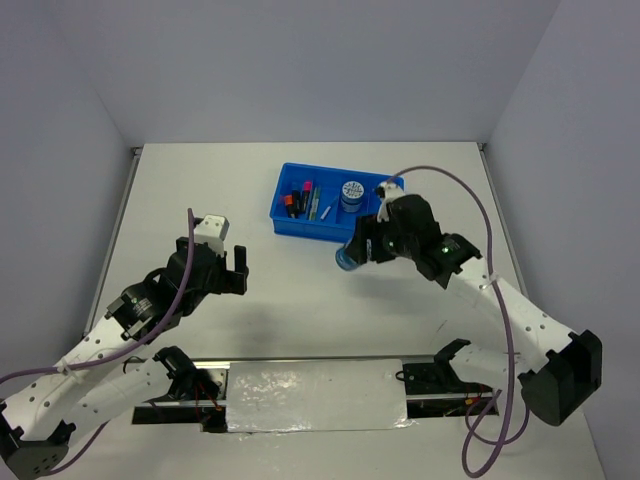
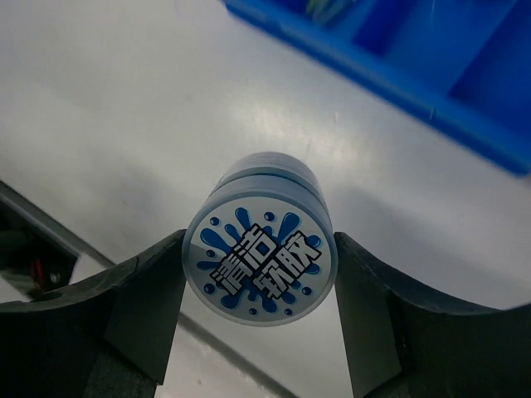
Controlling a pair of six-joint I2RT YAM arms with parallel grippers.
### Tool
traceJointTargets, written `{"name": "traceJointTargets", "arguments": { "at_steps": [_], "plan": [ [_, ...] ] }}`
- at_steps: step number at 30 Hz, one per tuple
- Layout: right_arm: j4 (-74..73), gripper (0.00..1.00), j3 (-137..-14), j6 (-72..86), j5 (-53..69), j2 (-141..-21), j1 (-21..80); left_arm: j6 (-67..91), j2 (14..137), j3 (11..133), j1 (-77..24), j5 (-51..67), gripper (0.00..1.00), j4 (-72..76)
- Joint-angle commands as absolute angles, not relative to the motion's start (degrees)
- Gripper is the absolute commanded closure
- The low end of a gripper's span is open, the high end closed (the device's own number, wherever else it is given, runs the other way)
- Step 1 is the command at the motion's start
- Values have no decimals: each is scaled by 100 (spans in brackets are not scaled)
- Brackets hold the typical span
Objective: Sort the stationery into containers
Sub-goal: Place the stationery in the storage box.
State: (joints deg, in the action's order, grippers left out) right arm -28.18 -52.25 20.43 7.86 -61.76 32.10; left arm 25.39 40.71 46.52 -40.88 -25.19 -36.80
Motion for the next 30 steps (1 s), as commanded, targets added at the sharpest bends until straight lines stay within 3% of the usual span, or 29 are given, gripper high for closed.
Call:
{"name": "traceJointTargets", "arguments": {
  "at_steps": [1,5,13,26,30],
  "plan": [
    [-2154,77,-6298,1785,467,-6755,3191,2391,3973,4737,-4043,-2461,1,-3437],
    [-2135,80,-7144,1477,-376,-7776,3182,2399,3903,4729,-4043,-2479,1,-3437],
    [-2566,81,-8656,1152,-932,-9474,2998,2382,3823,4720,-4043,-2461,1,-3419],
    [-2637,79,-8640,1186,-475,-10186,2558,2355,3797,4711,-4034,-2408,1,-3393],
    [-2610,71,-8613,1222,-413,-10248,2558,2355,3753,4711,-4034,-2408,1,-3375]
  ]
}}
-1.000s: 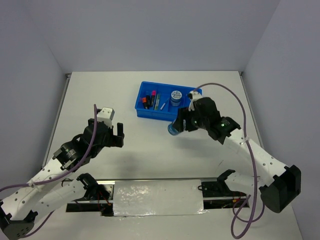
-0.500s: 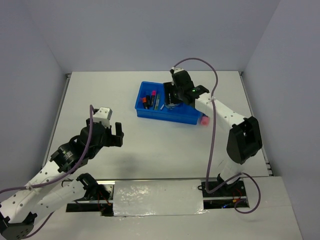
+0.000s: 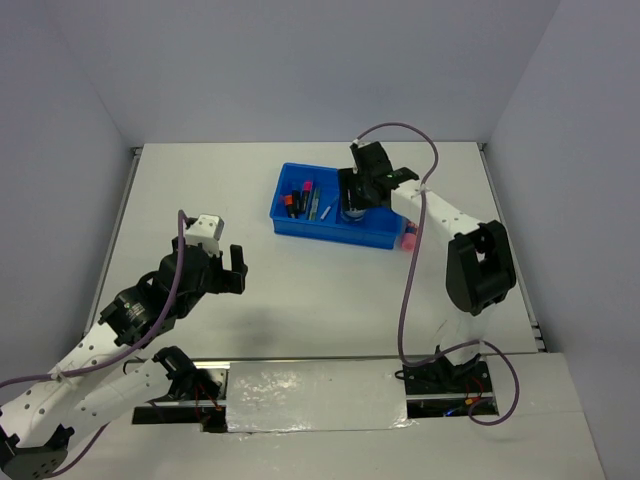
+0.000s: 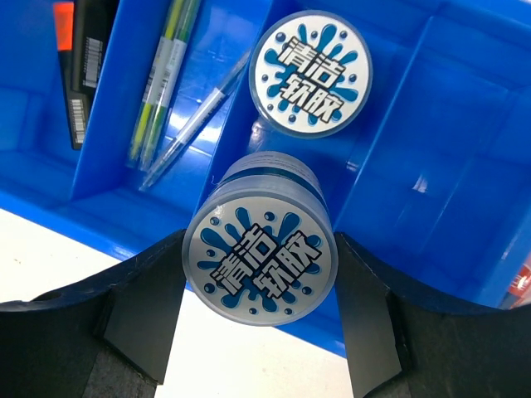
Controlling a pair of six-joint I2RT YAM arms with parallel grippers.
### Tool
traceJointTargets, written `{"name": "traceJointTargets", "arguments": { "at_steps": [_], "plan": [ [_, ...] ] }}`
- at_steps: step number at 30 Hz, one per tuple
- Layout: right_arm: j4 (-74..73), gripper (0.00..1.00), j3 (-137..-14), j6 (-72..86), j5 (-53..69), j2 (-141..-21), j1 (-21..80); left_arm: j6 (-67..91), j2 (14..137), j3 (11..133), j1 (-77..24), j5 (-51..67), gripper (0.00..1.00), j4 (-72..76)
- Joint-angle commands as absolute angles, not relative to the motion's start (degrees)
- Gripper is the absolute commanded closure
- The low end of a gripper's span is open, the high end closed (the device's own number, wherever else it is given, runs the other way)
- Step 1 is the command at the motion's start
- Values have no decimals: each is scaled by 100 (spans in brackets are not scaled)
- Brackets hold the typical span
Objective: Sort the stationery into containers
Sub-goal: Place the stationery in the storage box, then pick up the stationery from the corner of the board.
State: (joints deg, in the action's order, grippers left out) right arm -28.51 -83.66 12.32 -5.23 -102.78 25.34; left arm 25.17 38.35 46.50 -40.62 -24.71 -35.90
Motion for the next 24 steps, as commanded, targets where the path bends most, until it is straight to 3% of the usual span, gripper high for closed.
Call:
{"name": "traceJointTargets", "arguments": {
  "at_steps": [1,2,4,8,17,24],
  "plan": [
    [-2602,70,-8605,1230,-430,-10257,2549,2355,3753,4711,-4043,-2408,1,-3375],
    [-2610,67,-8604,1239,-422,-10257,2549,2355,3753,4702,-4043,-2417,1,-3384],
    [-2636,35,-8639,1257,-413,-10248,2549,2347,3762,4702,-4034,-2408,1,-3384],
    [-2751,7,-8762,1301,-606,-10160,2549,2347,3770,4702,-4043,-2399,1,-3375],
    [-3164,0,-8878,1476,-1326,-9783,2453,2355,3744,4702,-4043,-2417,1,-3384],
    [-3305,2,-8061,2575,-2154,-9053,1417,2347,3753,4702,-4043,-2400,1,-3375]
  ]
}}
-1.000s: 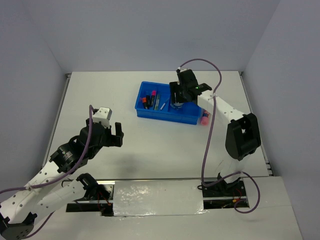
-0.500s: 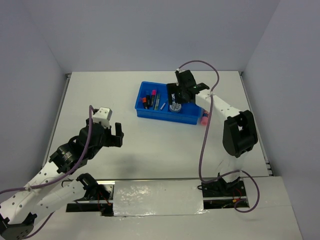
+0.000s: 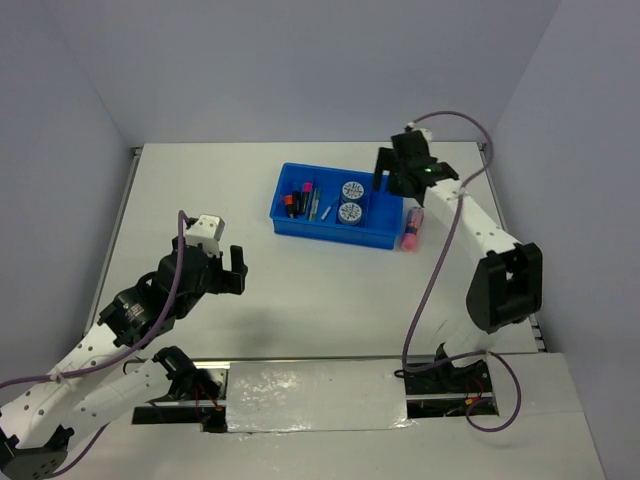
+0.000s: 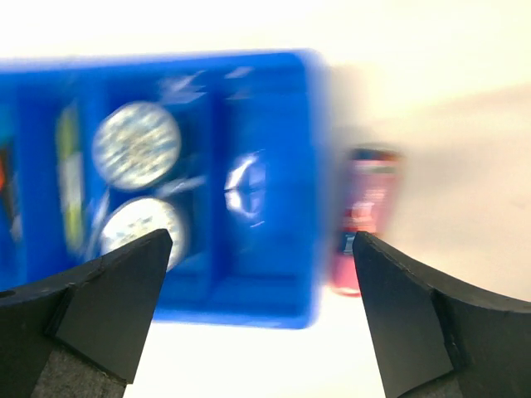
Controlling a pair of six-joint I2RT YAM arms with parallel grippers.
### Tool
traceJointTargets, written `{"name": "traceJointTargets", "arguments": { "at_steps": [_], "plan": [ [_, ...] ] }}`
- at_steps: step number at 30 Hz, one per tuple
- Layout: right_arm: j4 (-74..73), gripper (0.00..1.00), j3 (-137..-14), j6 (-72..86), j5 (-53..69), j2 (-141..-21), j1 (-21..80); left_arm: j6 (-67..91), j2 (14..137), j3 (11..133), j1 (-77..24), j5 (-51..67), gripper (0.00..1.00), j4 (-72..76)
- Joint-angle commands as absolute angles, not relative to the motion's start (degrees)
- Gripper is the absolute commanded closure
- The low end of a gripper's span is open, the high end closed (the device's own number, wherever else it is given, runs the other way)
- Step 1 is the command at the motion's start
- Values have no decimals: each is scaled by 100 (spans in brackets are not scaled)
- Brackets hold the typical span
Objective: Sort the stationery into containers
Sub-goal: Pick up the stationery from the corner of the board.
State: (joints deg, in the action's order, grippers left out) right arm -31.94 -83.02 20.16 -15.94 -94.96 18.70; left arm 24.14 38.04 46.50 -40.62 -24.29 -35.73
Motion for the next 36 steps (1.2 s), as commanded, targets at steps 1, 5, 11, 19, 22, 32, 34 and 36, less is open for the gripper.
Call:
{"name": "traceJointTargets", "arguments": {
  "at_steps": [1,5,11,19,22,32,34,36],
  "plan": [
    [-3270,3,-7955,2627,-1962,-8992,1102,2338,3753,4702,-4034,-2391,1,-3375],
    [-3191,19,-7656,2567,-1635,-9166,581,2338,3735,4702,-4043,-2382,1,-3366],
    [-2883,32,-7348,2479,-1188,-9623,238,2329,3727,4693,-4043,-2373,1,-3375],
    [-2461,36,-7102,2373,-572,-10292,176,2338,3683,4693,-4034,-2399,1,-3375],
    [-2452,36,-7101,2356,-475,-10458,167,2338,3683,4693,-4034,-2391,1,-3375],
    [-2663,50,-7102,2268,-272,-10802,-176,2338,3586,4676,-4043,-2391,1,-3358],
    [-2707,57,-7093,2241,-282,-10627,-184,2329,3595,4676,-4034,-2373,1,-3357],
    [-2663,62,-6971,2250,-272,-10391,-185,2329,3604,4684,-4034,-2373,1,-3366]
  ]
}}
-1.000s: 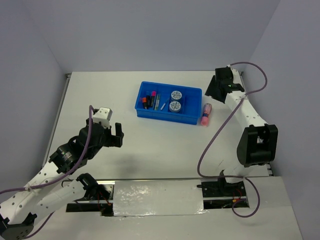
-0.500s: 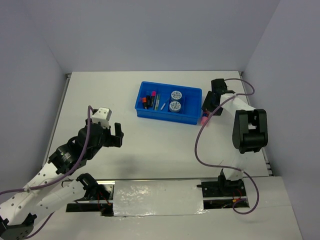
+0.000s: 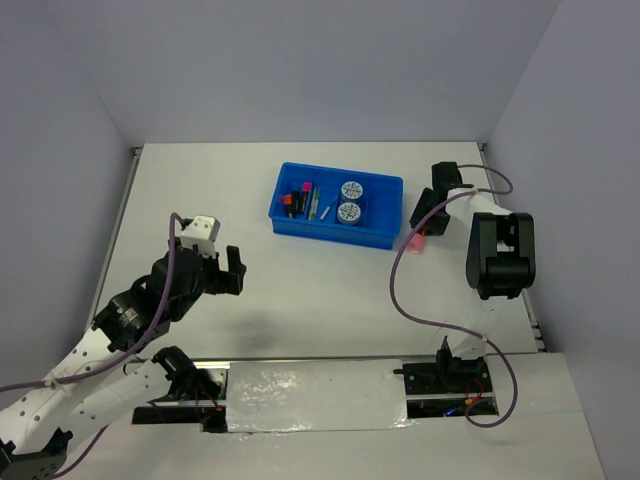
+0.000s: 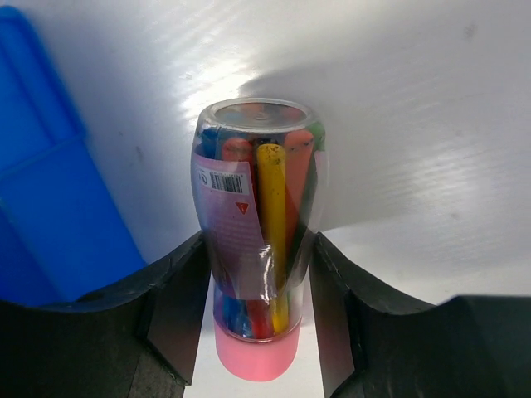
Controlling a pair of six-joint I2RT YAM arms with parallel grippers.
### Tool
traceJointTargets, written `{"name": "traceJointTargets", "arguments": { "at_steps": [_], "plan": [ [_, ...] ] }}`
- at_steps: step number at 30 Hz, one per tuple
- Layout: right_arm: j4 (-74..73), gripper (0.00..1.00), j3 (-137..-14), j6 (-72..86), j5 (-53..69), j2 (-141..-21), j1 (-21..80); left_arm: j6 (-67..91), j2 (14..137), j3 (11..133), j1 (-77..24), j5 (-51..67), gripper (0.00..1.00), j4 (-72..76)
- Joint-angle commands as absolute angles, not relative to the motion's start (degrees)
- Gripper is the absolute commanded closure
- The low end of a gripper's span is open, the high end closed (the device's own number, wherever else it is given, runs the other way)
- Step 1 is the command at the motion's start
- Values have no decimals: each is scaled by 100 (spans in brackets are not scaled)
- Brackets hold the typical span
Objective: Sort the stationery into containers
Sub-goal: Pick up the stationery from the corner of the board, then place the stationery in the storage box.
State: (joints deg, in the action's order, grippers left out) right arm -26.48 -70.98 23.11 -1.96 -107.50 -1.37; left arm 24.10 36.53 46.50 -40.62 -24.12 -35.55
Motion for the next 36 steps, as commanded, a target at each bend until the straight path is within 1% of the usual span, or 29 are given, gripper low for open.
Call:
{"name": "traceJointTargets", "arguments": {
  "at_steps": [1,4,6,9,12,16,20,23,29,31,34,36],
  "plan": [
    [-2593,65,-6918,2302,-342,-10232,-176,2329,3612,4685,-4043,-2373,1,-3366],
    [-2453,67,-6707,2312,-334,-9485,-176,2329,3621,4685,-4043,-2364,1,-3349],
    [-2373,67,-6662,2294,-290,-8968,-141,2329,3621,4676,-4043,-2356,1,-3349],
    [-2399,68,-6819,2171,-63,-8553,-88,2329,3647,4685,-4034,-2347,1,-3357],
    [-2373,67,-7021,2109,245,-8403,-35,2329,3674,4685,-4043,-2347,1,-3357],
    [-2373,66,-7504,2004,1009,-8709,298,2329,3683,4685,-4034,-2355,1,-3357],
    [-2820,64,-8338,1793,651,-9402,764,2329,3683,4685,-4034,-2355,1,-3357],
    [-3005,62,-8621,1802,343,-9711,967,2329,3691,4685,-4034,-2355,1,-3358],
    [-3085,54,-8736,1925,132,-10028,1081,2329,3674,4693,-4043,-2347,1,-3357],
    [-3129,54,-8745,1942,71,-10107,1099,2320,3621,4676,-4034,-2329,1,-3349],
    [-3076,49,-8684,1977,9,-10142,1108,2312,3577,4667,-4034,-2320,1,-3331],
    [-3111,38,-8719,1969,9,-10169,1116,2312,3568,4667,-4034,-2320,1,-3340]
  ]
}}
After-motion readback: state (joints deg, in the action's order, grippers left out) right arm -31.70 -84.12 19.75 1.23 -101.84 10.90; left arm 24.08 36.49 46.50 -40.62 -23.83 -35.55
